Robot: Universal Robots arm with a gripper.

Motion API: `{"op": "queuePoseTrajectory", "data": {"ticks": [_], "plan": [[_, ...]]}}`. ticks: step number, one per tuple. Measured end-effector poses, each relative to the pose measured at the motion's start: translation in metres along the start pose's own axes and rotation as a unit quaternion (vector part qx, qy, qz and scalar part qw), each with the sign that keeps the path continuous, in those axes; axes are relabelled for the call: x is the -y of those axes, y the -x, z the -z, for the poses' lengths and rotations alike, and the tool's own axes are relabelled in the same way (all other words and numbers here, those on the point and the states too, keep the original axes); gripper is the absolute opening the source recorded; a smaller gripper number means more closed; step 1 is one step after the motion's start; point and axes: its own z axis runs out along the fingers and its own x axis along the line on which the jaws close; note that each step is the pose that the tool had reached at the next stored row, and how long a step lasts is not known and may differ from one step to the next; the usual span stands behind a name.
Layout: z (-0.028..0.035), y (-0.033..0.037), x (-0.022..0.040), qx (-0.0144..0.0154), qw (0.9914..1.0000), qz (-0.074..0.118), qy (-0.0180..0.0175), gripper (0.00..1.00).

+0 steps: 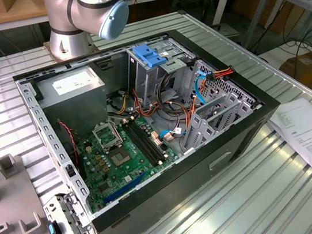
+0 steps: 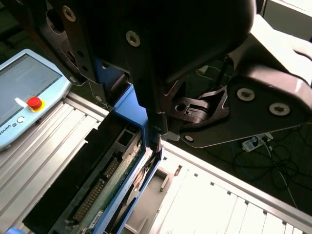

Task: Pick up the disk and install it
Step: 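Pick up the disk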

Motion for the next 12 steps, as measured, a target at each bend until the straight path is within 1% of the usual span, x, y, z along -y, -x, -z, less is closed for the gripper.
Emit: {"op": "queuePoseTrajectory", "data": {"ticks": [9,12], "plan": [[-0.0001,0.0002,0.0117,-0.0001,1.0,0.0,0.0,0.37],[-0.0002,0.0003,0.0167,0.0,1.0,0.0,0.0,0.37]]}}
